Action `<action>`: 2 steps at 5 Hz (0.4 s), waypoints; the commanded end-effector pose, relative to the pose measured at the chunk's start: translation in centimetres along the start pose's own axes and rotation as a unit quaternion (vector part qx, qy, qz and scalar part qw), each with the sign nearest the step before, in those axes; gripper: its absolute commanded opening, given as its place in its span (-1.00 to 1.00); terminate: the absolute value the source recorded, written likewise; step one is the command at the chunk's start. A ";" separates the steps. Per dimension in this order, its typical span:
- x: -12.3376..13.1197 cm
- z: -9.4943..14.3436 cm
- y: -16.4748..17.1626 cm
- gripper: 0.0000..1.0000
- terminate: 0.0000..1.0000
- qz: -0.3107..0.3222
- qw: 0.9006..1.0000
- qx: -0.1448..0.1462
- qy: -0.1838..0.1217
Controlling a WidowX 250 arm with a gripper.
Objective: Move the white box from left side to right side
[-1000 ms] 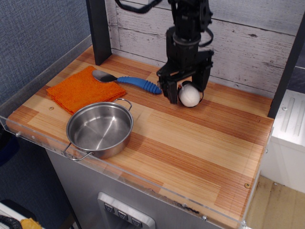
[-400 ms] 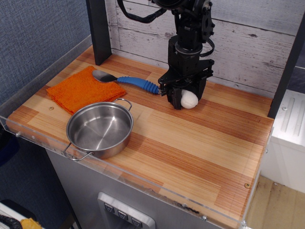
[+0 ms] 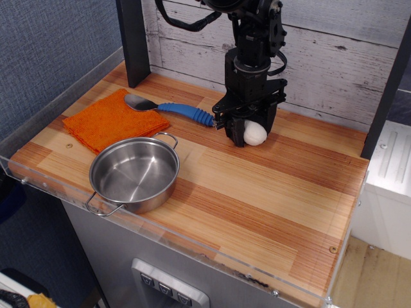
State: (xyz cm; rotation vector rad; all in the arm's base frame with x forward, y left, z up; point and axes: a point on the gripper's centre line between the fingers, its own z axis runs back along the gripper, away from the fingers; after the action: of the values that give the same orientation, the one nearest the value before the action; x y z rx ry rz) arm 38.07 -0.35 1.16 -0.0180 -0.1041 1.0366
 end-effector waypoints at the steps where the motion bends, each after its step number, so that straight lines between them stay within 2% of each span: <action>1: 1.3 5.1 -1.1 -1.00 -1.00 -0.004 0.998 -0.052 -0.027; 2: -0.1 6.6 -0.7 -1.00 -1.00 -0.025 0.997 -0.067 -0.026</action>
State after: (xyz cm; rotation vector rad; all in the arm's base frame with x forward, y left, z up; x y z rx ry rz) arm 37.75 -1.10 5.13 -0.0767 -0.1534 0.9902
